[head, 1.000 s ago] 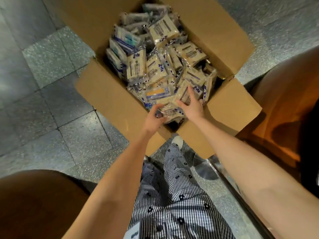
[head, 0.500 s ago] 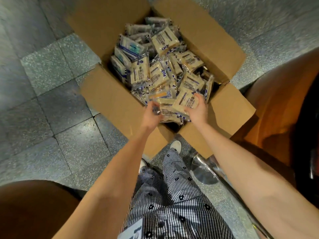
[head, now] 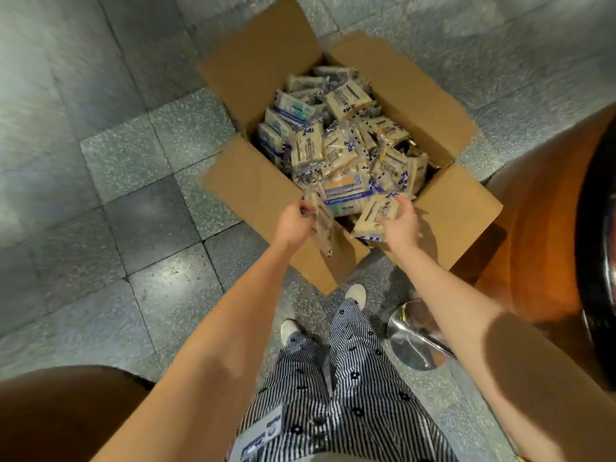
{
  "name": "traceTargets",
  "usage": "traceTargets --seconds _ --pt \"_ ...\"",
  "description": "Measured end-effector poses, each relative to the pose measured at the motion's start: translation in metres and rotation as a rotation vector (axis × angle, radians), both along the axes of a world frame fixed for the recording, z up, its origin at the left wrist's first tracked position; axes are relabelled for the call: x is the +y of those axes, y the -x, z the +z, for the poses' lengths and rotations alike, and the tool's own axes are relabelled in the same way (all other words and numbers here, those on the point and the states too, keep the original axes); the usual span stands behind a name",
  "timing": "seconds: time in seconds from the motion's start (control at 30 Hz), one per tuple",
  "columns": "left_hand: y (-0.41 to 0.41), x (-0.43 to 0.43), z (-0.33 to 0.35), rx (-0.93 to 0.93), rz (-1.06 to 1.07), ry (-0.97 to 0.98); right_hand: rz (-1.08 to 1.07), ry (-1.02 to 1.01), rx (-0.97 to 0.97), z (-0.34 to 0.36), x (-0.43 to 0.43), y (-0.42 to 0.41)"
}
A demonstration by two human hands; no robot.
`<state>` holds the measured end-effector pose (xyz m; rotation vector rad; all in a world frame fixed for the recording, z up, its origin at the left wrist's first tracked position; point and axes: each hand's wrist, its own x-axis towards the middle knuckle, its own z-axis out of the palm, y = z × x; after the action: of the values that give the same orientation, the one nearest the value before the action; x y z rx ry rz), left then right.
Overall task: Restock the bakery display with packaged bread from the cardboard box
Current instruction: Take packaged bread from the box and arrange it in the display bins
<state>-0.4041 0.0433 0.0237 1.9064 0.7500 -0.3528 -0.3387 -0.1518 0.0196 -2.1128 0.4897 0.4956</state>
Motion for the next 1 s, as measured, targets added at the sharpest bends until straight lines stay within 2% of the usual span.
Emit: traceTargets --seconds 0.37,0.57,0.8,1.0 --pt "0.056 0.089 0.095 -0.339 0.143 -0.302 0.268 -0.118 -0.245 0.087 0.089 0.028" --pt "0.1 0.14 0.151 -0.501 0.449 -0.331 0.557 -0.254 -0.326 0.14 0.165 0.034" --pt "0.188 0.186 0.2 -0.48 0.678 -0.586 0.986 -0.357 -0.39 0.192 0.253 0.055" --pt "0.316 0.179 0.208 -0.427 1.06 -0.576 1.288 -0.498 -0.296 0.206 0.333 0.137"
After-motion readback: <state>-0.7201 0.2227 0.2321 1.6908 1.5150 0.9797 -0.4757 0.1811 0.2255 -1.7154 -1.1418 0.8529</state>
